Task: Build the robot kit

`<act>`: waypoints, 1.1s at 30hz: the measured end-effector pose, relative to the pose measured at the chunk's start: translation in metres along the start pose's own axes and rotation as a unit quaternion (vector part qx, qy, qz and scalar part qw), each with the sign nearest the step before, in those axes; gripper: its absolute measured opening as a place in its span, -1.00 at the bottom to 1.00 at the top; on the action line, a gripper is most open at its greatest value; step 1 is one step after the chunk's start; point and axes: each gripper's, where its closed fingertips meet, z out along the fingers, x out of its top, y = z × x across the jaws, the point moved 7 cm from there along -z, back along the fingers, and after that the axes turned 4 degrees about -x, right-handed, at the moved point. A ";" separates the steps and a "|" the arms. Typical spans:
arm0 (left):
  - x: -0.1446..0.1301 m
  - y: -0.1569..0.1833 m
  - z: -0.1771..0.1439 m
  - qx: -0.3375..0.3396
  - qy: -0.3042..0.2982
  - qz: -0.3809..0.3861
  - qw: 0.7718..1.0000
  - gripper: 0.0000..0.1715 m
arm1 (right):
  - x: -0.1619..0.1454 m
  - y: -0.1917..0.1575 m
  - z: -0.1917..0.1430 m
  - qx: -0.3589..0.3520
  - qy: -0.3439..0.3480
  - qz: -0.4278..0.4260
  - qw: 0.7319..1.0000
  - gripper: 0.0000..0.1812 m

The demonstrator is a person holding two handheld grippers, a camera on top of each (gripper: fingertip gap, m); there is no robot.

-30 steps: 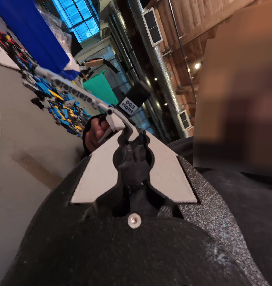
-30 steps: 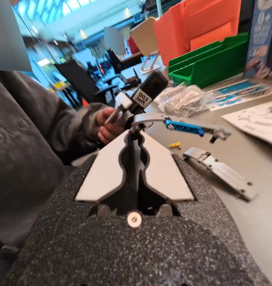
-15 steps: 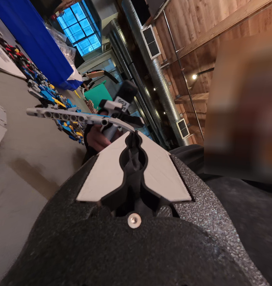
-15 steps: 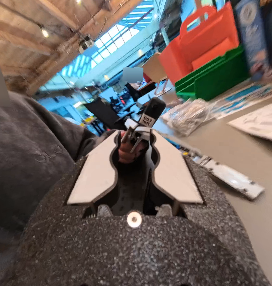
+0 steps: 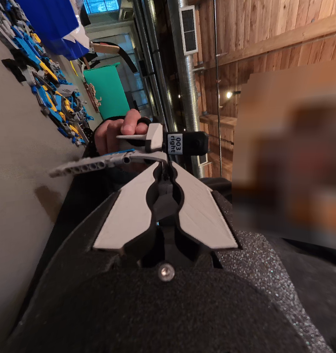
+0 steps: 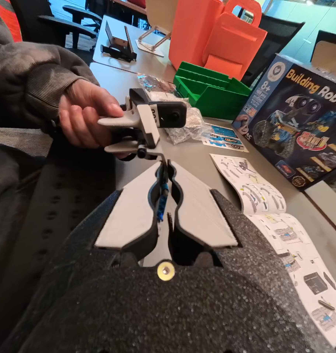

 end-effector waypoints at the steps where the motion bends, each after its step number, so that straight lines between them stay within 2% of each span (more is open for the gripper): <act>1: 0.000 0.001 0.001 0.006 -0.004 0.009 1.000 -0.87 | -0.001 0.001 0.000 0.006 -0.005 0.011 1.000 -1.00; 3: -0.002 -0.001 0.003 0.023 -0.017 0.020 0.999 -0.79 | -0.004 0.004 0.001 0.014 -0.016 0.026 0.999 -1.00; 6: -0.004 0.000 0.004 0.021 -0.025 0.019 0.999 -0.80 | -0.004 0.004 0.001 0.003 -0.021 0.011 1.000 -1.00; 9: -0.003 0.000 0.002 0.012 -0.018 0.011 1.000 -0.93 | -0.001 0.002 0.001 -0.015 -0.024 -0.020 0.999 -1.00; 17: -0.003 0.004 0.001 0.004 -0.026 0.022 0.999 -0.94 | 0.001 0.002 0.001 -0.010 -0.008 0.006 1.000 -0.99; 20: 0.010 0.025 -0.018 0.028 0.000 0.091 0.995 -0.94 | 0.003 0.009 0.000 -0.015 -0.005 0.053 0.998 -0.72; 21: 0.016 0.037 -0.031 0.048 0.027 0.133 0.990 -0.94 | 0.004 0.013 0.000 -0.010 -0.009 0.074 0.997 -0.71; 23: 0.023 0.057 -0.060 0.129 0.069 0.221 0.964 -0.94 | 0.000 0.018 0.006 0.026 -0.040 0.122 0.991 -0.70; 26: 0.020 0.079 -0.097 0.248 0.120 0.333 0.902 -0.93 | -0.015 0.022 0.040 0.068 -0.139 0.195 0.968 -0.58; 28: 0.015 0.084 -0.115 0.306 0.149 0.361 0.868 -0.93 | -0.024 0.017 0.072 0.096 -0.189 0.232 0.949 -0.56; 30: 0.009 0.082 -0.126 0.333 0.162 0.363 0.855 -0.93 | -0.029 0.008 0.101 0.102 -0.212 0.228 0.945 -0.54; 33: 0.000 0.079 -0.132 0.337 0.157 0.361 0.855 -0.93 | -0.036 -0.002 0.126 0.054 -0.240 0.172 0.954 -0.54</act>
